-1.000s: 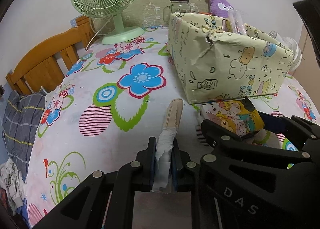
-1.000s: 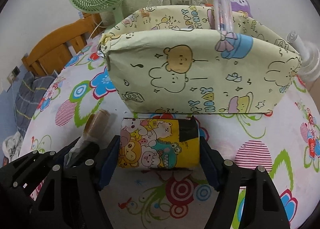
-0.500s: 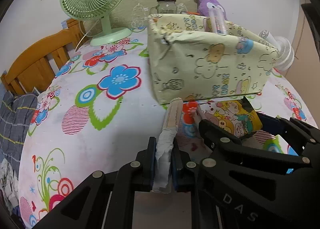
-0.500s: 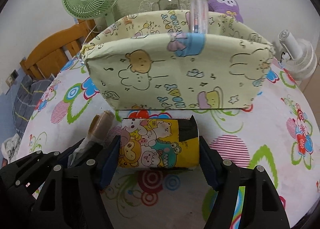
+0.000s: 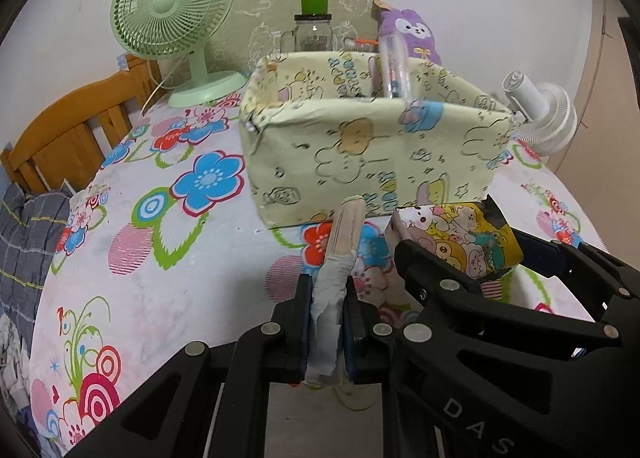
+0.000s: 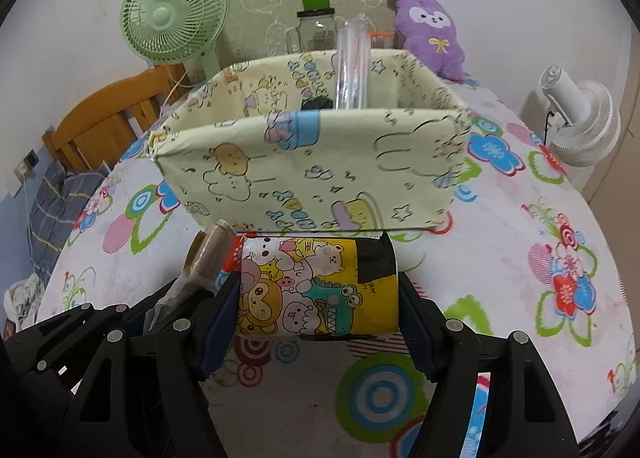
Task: Organize soft objects
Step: 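Carry the white roll and yellow snack pack over the basket with both tools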
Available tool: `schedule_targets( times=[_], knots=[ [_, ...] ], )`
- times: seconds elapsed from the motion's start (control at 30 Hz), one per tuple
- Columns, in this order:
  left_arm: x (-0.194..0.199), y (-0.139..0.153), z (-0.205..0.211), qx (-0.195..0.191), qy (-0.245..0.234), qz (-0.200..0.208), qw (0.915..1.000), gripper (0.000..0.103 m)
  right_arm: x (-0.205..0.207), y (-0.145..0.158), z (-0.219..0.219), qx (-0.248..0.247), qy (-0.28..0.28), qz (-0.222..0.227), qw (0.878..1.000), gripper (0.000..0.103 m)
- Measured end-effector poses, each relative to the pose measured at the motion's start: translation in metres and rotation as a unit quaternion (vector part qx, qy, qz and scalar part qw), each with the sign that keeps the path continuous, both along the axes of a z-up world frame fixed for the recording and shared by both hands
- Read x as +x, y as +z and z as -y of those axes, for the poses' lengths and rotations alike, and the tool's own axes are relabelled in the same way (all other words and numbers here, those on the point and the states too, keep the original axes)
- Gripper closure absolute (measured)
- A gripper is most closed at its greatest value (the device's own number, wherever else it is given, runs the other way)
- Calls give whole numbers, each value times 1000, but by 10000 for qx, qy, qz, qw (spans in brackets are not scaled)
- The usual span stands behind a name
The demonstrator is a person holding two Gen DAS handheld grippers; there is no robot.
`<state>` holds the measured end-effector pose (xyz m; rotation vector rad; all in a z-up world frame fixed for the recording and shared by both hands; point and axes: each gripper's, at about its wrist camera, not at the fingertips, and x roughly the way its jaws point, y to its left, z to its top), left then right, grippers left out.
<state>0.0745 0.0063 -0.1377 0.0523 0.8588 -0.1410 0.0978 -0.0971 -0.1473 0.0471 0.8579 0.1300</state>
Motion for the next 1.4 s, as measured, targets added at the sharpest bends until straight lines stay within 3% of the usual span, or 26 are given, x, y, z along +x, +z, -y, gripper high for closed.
schedule_targets(
  times=[0.7,1.4],
  knots=[
    [-18,62,26,13,-85,579,9983,92,-23,66,26,-32,-20,641,9979,29],
    [-25,117,34,-70,-230,1289,9914,92,-40,130,33,-73,-125,1405,9900,28]
  ],
)
